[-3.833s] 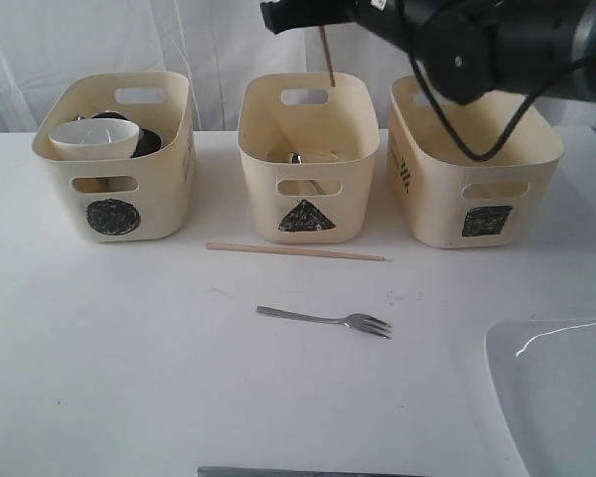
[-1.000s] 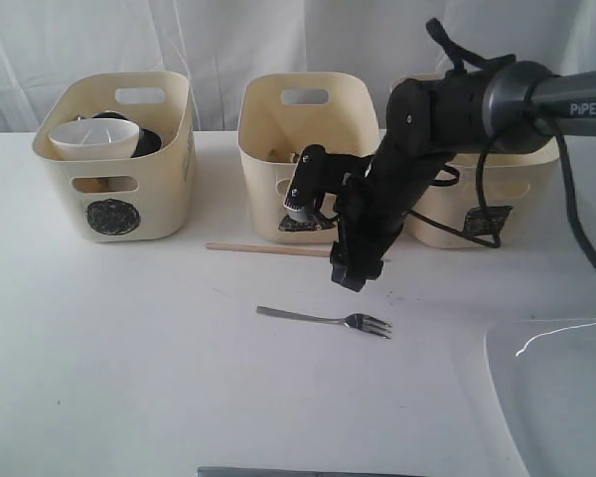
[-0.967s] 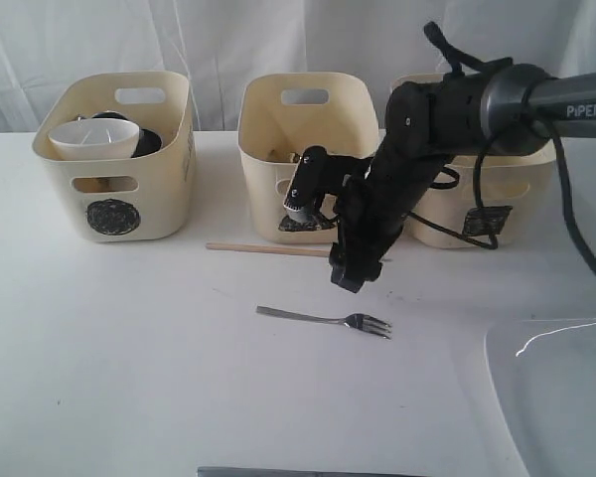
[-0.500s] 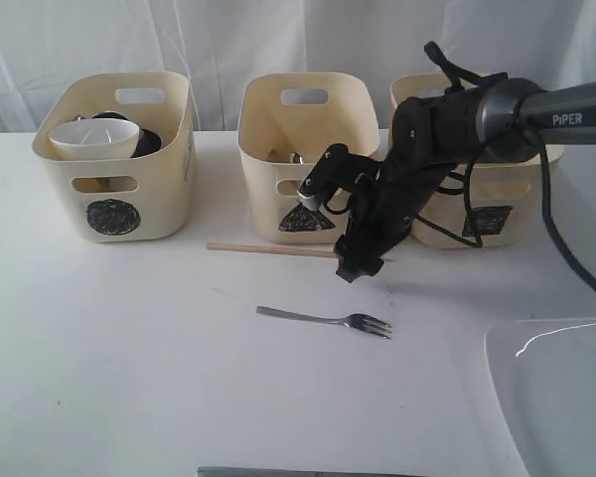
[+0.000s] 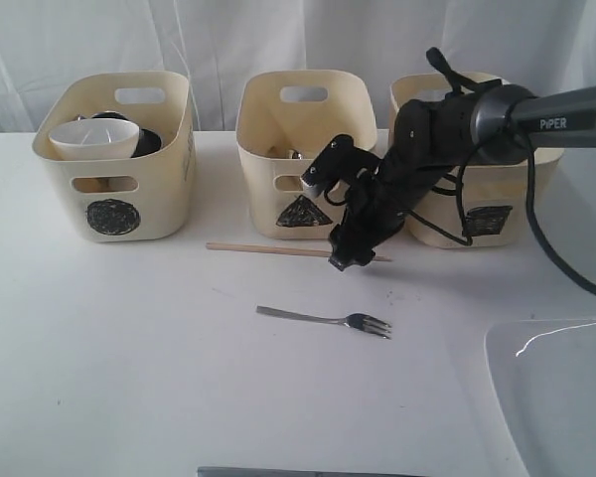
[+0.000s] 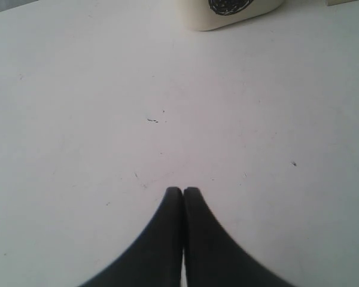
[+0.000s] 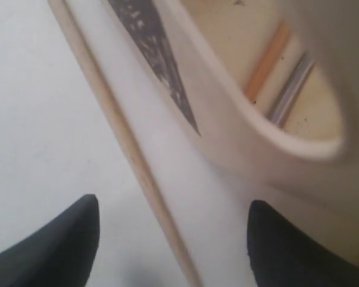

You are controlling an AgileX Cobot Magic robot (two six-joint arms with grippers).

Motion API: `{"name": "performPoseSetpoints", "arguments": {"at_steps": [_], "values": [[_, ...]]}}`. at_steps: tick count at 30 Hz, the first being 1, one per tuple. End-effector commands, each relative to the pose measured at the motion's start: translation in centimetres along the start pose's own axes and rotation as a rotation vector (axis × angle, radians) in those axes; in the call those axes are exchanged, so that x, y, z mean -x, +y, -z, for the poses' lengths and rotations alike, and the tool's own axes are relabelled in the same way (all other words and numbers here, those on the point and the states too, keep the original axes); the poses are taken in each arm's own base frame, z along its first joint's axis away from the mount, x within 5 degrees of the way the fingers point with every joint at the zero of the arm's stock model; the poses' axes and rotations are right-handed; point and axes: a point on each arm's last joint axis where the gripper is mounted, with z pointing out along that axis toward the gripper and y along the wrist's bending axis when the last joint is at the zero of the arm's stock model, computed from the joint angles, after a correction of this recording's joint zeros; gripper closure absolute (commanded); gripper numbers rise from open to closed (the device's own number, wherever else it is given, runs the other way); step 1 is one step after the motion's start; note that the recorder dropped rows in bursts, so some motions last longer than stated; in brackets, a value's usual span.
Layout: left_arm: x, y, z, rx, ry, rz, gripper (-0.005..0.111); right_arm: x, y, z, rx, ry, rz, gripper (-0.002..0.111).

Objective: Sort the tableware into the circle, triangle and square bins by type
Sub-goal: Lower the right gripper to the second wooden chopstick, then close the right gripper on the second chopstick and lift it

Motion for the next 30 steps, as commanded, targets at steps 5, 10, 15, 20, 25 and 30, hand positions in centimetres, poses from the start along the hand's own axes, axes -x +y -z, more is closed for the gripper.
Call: {"name": "performPoseSetpoints", "arguments": {"at_steps": [5, 10, 15, 20, 25, 30], "values": [[0.0, 0.0, 0.0, -0.003, -0.002, 0.007, 0.107, -1.8, 0.9, -0.8, 0.143, 0.146, 0.06, 0.043], [0.0, 0.0, 0.0, -0.003, -0.002, 0.007, 0.107, -2.5, 1.5, -0.6, 0.213, 0.211, 0.11, 0.043], [0.0, 0.0, 0.0, -0.003, -0.002, 0.007, 0.107, -2.2, 1.3, -0.7, 0.192, 0.181, 0.158, 0.043], [0.0, 0.0, 0.0, -0.003, -0.002, 0.007, 0.107, -1.5, 0.6, -0.6, 0.119, 0.113, 0.17, 0.043], [0.0, 0.0, 0.0, -0.003, -0.002, 0.007, 0.107, -0.4, -0.2, 0.1, 0.015, 0.012, 0.17, 0.043], [0.0, 0.0, 0.0, -0.003, -0.002, 0.007, 0.107, 0.6, -0.8, 1.8, -0.051, -0.056, 0.174, 0.043]]}}
